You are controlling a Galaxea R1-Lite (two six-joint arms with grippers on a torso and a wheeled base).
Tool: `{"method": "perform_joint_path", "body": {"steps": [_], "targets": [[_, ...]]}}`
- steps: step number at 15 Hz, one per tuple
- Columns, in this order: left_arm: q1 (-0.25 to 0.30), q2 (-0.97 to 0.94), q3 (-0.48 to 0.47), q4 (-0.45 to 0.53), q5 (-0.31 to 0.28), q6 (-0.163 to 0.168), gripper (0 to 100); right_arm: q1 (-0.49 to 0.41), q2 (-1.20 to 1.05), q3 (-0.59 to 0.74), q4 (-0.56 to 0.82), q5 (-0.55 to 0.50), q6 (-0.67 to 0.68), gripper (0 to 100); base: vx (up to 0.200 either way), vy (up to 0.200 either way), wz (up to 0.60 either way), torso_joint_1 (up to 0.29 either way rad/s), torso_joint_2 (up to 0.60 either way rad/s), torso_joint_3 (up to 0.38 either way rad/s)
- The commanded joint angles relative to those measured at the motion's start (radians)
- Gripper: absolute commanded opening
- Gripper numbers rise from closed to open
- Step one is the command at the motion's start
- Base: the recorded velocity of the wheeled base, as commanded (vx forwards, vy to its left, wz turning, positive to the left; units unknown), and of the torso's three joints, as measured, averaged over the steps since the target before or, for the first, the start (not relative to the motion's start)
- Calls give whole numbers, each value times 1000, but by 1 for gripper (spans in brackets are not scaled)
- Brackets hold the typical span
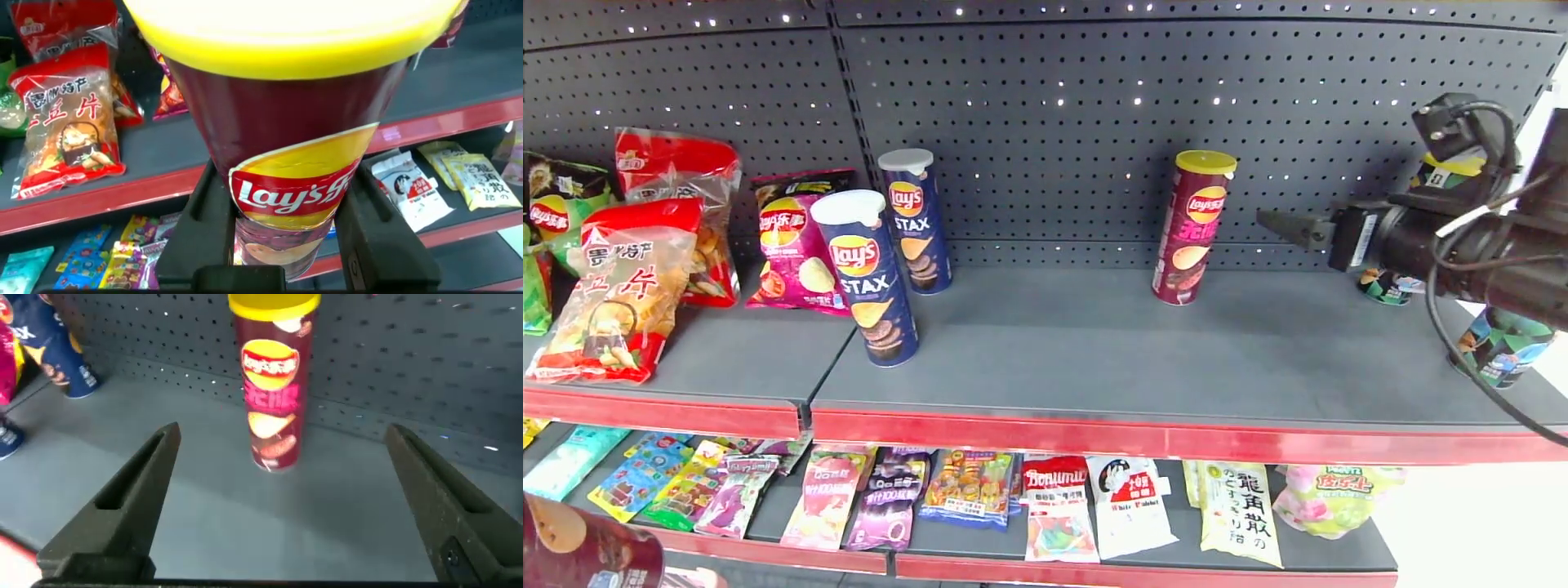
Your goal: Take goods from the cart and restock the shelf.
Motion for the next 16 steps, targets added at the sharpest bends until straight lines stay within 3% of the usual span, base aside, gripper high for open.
{"method": "perform_joint_path", "body": {"steps": [1,7,9,16], "targets": [[1,0,1,0,0,4,0,6,151,-92,-3,1,4,100,0,0,0,0,0,0],[3,0,-1,0,15,17,0,10,237,-116,-39,20,4,100,0,0,0,0,0,0],[3,-2,-1,0,18,18,0,4,262,-112,-85,95,-3,100,0,0,0,0,0,0],[3,-2,-1,0,42,18,0,9,375,-259,-95,90,-5,100,0,0,0,0,0,0]]}}
